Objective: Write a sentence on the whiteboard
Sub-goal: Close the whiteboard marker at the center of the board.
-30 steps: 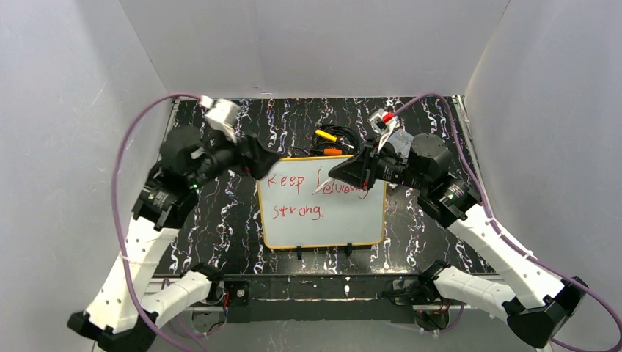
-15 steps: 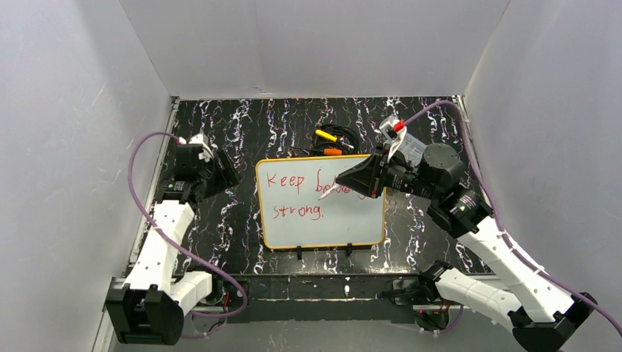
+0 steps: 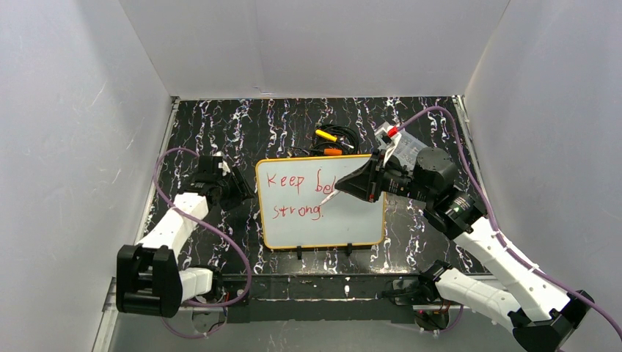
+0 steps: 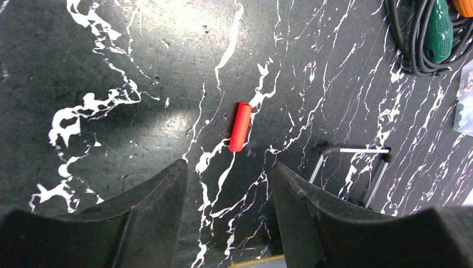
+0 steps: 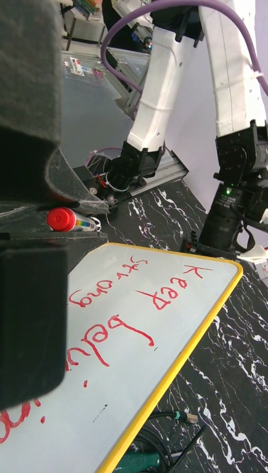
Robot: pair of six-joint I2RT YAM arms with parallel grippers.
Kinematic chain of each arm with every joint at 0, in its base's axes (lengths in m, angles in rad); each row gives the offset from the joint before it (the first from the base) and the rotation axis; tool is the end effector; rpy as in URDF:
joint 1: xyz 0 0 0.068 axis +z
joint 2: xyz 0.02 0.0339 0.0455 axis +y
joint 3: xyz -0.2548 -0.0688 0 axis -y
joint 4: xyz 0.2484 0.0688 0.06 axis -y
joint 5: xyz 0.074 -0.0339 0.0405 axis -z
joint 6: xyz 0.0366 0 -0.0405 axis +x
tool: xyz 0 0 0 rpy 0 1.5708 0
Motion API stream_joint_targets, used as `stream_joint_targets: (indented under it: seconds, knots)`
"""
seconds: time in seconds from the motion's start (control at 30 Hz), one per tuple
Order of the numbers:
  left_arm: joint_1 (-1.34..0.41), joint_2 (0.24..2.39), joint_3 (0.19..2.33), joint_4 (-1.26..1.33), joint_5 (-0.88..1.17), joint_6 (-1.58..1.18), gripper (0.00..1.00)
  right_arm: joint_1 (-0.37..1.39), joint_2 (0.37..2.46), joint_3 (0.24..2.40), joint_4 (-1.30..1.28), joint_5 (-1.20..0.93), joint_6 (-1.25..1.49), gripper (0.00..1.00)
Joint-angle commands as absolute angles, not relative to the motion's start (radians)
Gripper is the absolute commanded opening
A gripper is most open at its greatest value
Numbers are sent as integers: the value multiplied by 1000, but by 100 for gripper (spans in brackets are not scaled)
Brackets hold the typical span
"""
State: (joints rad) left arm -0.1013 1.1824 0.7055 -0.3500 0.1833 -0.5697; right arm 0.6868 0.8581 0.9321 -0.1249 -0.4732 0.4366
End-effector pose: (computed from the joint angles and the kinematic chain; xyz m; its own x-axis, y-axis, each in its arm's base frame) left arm 0.2443 -0.0315 0.2077 -0.7363 -0.4582 -0.4979 -0.2077 0.8533 -0.4782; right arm 0.1465 0.1417 0.3791 -0.4231 0.1398 -0.8952 -0.8138 0.3759 0.4433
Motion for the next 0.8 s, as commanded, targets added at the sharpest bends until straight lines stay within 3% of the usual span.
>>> stream_joint_targets:
  seconds: [0.0,0.67,0.77]
  knots:
    - [-133,1236,702,-281,204,-594,54,683,844,931,-75,-467,424,1]
    - [-202,1478,748,-245,192,-526,44,684,860,916,-54,-459,447,1]
    - [-202,1488,751,-262,150,-503,39,683,856,913,-54,-453,448,1]
